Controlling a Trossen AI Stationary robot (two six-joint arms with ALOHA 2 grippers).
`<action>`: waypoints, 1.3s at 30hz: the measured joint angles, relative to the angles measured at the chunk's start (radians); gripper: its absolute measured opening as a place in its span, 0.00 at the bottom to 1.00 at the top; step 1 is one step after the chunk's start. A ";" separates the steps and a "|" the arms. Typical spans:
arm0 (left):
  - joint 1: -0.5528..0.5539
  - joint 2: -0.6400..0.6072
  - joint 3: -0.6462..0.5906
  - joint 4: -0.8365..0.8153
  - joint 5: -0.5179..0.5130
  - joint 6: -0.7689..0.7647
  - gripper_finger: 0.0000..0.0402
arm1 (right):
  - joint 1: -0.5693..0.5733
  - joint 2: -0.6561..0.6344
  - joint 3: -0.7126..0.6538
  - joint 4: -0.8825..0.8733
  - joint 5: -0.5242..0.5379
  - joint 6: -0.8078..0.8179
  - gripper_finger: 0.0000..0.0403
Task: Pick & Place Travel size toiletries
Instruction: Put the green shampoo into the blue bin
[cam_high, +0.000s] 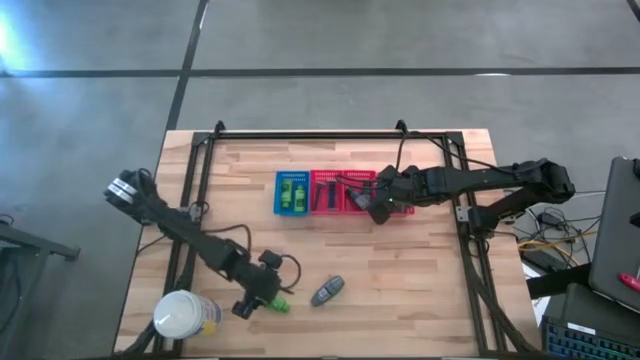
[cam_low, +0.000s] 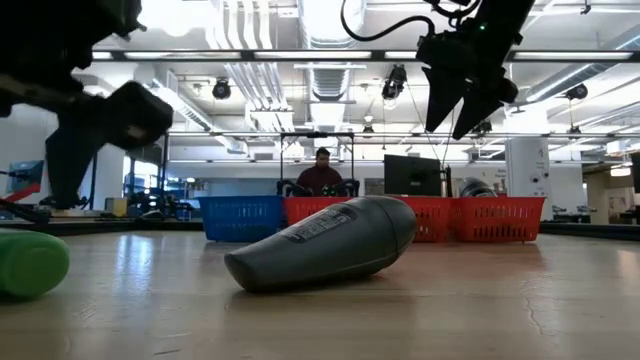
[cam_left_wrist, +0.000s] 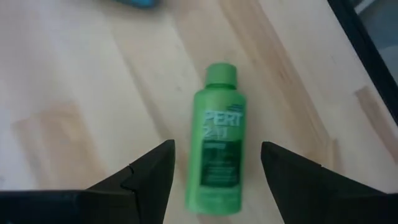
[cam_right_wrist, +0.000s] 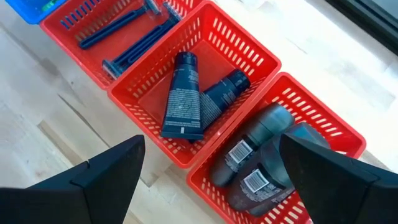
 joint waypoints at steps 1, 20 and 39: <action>0.000 0.021 0.009 -0.001 0.011 0.000 0.61 | 0.000 0.000 -0.001 -0.001 -0.002 0.000 0.91; 0.094 0.069 0.009 -0.078 -0.043 -0.128 0.32 | 0.000 0.000 -0.006 -0.032 -0.002 0.000 0.91; 0.841 -0.177 -0.116 0.205 -0.173 -0.916 0.49 | -0.001 0.000 -0.007 -0.023 0.044 0.009 0.91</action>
